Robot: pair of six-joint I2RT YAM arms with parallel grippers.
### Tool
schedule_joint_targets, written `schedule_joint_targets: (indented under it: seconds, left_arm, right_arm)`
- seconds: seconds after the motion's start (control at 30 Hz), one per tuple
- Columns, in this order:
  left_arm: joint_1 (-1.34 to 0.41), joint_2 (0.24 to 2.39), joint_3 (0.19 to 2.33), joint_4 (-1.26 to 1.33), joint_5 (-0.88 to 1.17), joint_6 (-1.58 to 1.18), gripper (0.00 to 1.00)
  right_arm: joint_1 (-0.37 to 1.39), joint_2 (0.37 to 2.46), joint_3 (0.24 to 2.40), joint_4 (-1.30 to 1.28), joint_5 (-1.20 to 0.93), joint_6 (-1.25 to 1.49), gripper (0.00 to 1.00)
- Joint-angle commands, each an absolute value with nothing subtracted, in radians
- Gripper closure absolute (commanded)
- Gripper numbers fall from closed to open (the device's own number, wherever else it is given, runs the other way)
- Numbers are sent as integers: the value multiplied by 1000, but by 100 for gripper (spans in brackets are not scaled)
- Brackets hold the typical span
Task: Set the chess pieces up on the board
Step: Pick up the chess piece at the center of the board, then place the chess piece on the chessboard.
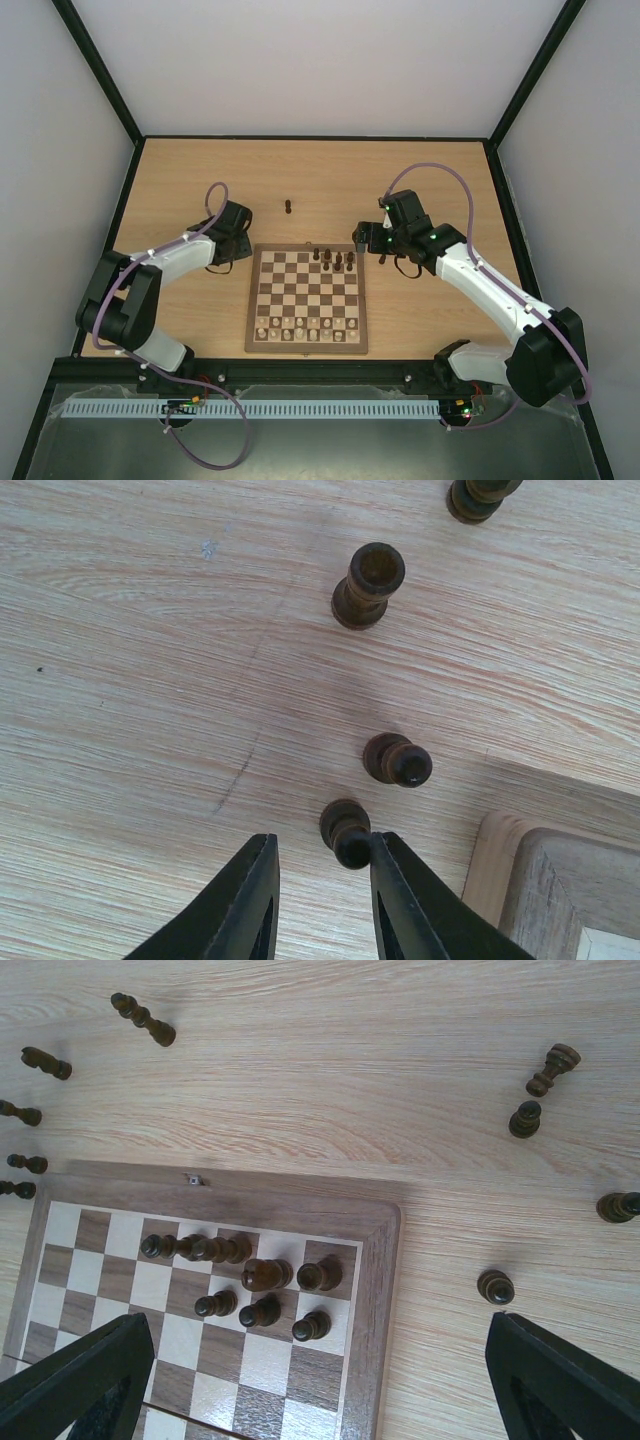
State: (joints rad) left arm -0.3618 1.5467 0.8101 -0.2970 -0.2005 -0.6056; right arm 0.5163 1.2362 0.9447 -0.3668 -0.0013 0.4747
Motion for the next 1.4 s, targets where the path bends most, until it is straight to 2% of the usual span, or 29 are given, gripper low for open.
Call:
schedule_joint_targets:
  seconds: [0.0, 0.33, 0.6, 0.8, 1.03, 1.37]
  left_arm:
    - [-368, 1566, 823, -288, -206, -596, 71]
    - [-381, 1600, 840, -281, -202, -593, 63]
    - [-384, 1606, 845, -278, -212, -588, 84]
    - [-393, 1604, 852, -296, -230, -590, 95]
    - [-437, 1534, 864, -365, -260, -603, 95]
    - [-636, 1466, 1008, -530, -260, -613, 94]
  right_arm:
    - [510, 1242, 931, -365, -12, 463, 8]
    - [510, 1244, 925, -359, -24, 462, 8]
    - [511, 1241, 921, -354, -28, 461, 9]
    - [511, 1238, 920, -354, -33, 461, 10]
    - [511, 1234, 920, -355, -30, 460, 10]
    - [510, 1216, 929, -374, 4, 462, 11]
